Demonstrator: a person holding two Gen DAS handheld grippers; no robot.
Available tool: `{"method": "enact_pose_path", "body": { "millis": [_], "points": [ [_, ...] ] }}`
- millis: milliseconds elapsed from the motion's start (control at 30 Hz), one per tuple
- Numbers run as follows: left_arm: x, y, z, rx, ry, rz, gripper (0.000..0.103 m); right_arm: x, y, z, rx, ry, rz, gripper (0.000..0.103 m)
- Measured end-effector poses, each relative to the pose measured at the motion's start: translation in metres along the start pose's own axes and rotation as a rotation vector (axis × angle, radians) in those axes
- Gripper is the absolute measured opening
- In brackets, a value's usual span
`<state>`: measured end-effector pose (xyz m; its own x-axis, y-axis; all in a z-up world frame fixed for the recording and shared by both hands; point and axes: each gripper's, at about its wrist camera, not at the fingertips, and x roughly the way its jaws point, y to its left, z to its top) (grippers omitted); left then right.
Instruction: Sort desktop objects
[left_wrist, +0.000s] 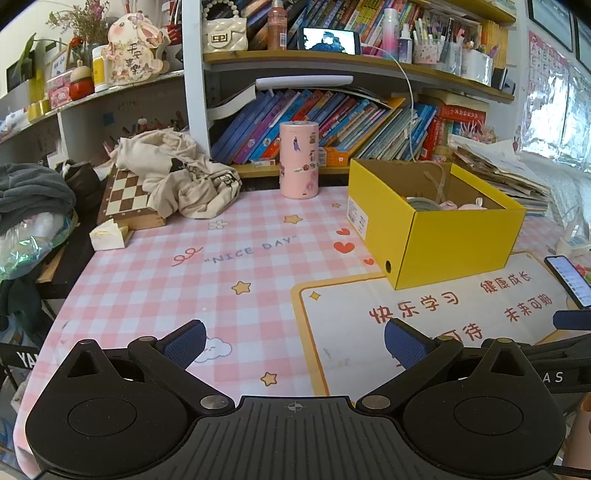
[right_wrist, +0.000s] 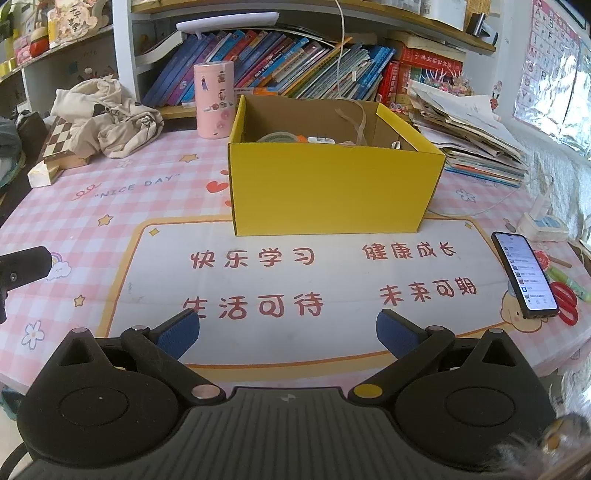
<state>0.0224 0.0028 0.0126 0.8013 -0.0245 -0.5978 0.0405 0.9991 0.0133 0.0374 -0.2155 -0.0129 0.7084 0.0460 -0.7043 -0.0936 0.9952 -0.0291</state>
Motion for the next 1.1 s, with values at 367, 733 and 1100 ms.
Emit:
{"method": "enact_pose_path", "body": {
  "millis": [367, 733, 1100],
  "points": [
    [0.0, 0.003, -0.001, 0.001, 0.009, -0.001, 0.103, -0.002, 0.006, -0.002, -0.004, -0.002, -0.004, 0.103],
    [0.0, 0.002, -0.005, 0.026, 0.024, -0.011, 0.103, -0.005, 0.01, -0.005, 0.008, 0.0, -0.02, 0.103],
    [0.0, -0.001, -0.006, 0.035, 0.037, -0.021, 0.103, -0.004, 0.011, -0.006, 0.012, 0.012, -0.019, 0.103]
  ]
}}
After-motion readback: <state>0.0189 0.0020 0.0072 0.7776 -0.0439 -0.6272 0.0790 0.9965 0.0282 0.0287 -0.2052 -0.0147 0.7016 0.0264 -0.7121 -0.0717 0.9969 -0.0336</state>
